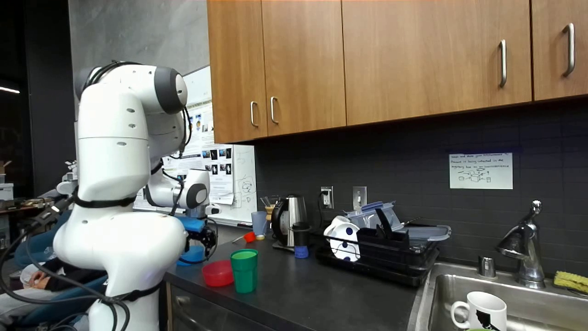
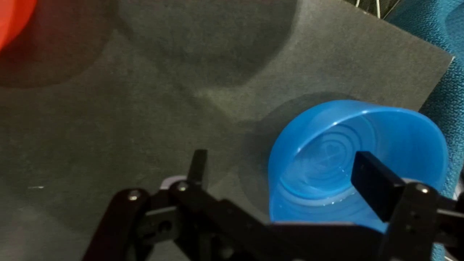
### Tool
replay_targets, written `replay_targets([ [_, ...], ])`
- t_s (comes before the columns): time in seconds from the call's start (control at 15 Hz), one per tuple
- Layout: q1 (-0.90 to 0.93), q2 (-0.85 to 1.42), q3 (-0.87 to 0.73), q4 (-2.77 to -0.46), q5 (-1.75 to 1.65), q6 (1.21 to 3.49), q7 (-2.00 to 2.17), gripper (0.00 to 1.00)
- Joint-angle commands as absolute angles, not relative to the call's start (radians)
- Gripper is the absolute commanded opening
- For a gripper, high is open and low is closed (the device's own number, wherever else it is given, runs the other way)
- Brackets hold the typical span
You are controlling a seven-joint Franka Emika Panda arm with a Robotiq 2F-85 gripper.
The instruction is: Put the blue bowl into the pink bowl
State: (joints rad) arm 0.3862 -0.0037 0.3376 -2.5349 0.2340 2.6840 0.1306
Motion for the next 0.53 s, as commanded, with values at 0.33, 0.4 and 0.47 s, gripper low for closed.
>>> replay_targets([
  [0.33,0.394,0.112,0.346,-2.467,0.096,2.712,0.265,0.45],
  [0.4,0.397,0.111,0.347,-2.463,0.088,2.704,0.276,0.37],
  [0.47,0.399,0.107,0.347,-2.462,0.079,2.695,0.285,0.28],
])
